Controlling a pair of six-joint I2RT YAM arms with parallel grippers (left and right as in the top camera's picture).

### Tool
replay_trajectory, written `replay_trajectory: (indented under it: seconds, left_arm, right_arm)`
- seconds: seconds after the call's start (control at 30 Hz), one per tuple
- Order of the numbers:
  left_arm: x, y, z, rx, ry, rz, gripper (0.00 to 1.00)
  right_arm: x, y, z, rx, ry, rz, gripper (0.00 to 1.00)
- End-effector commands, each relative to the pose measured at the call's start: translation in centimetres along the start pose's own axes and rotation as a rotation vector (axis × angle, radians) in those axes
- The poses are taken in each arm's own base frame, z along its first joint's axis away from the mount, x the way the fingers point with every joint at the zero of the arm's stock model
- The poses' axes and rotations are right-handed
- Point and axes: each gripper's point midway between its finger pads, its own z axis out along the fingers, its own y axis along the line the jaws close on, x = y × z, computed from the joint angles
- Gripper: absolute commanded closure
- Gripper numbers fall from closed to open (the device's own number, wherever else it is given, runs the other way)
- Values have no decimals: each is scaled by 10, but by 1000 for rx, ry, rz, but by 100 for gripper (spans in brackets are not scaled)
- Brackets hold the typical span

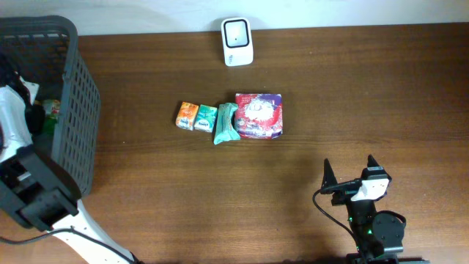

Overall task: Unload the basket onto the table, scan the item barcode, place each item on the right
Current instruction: 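Reach the left gripper into the basket and grasp the white bamboo-print tube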

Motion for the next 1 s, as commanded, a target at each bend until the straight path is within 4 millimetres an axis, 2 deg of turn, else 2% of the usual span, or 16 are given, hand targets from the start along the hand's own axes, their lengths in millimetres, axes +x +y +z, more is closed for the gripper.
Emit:
replay_trajectory:
  seconds: [0.0,0.07,0.13,0.17,0.3,0.4,0.5,0.6,0.63,0.67,0.7,0.77,0.8,0.87,0.97]
  left_arm:
    - [4,-9,27,0,58,65,33]
    - [2,-5,34,-33,67,58,33]
    - [2,14,34,-129,82,32,33]
    - [1,13,35,-120,78,31,32]
    - [7,-7,49,-30,69,98,32]
    - [9,-10,59,-31,69,102,32]
    - [12,-7,69,-42,61,78,25]
    - [11,-23,76,60,6,68,23]
    - [11,-30,79,102,-11,66,25]
    - [14,-36,82,119,-7,69,33]
    - [17,-40,84,128,3,74,46]
    - [24,-47,85,151,28,88,65]
    - [27,-49,84,158,36,88,89]
    - [26,-48,80,154,38,14,100]
    - [16,-44,57,134,9,-95,100]
  right_arm:
    - [3,-1,0,6,5,10,1]
    - [3,-1,0,6,5,10,2]
    - [3,-1,0,6,5,10,2]
    - [3,-1,0,6,5,10,1]
    - [3,-1,0,6,5,10,1]
    - [3,-1,0,5,5,10,1]
    - [3,-1,0,6,5,10,1]
    - [3,-1,0,6,5,10,1]
    - [3,-1,0,5,5,10,2]
    - [3,-1,0,5,5,10,2]
    - [3,-1,0,5,5,10,1]
    - [3,-1,0,6,5,10,2]
    - [3,-1,0,6,5,10,1]
    - [3,-1,0,6,5,10,1]
    - [3,-1,0,6,5,10,1]
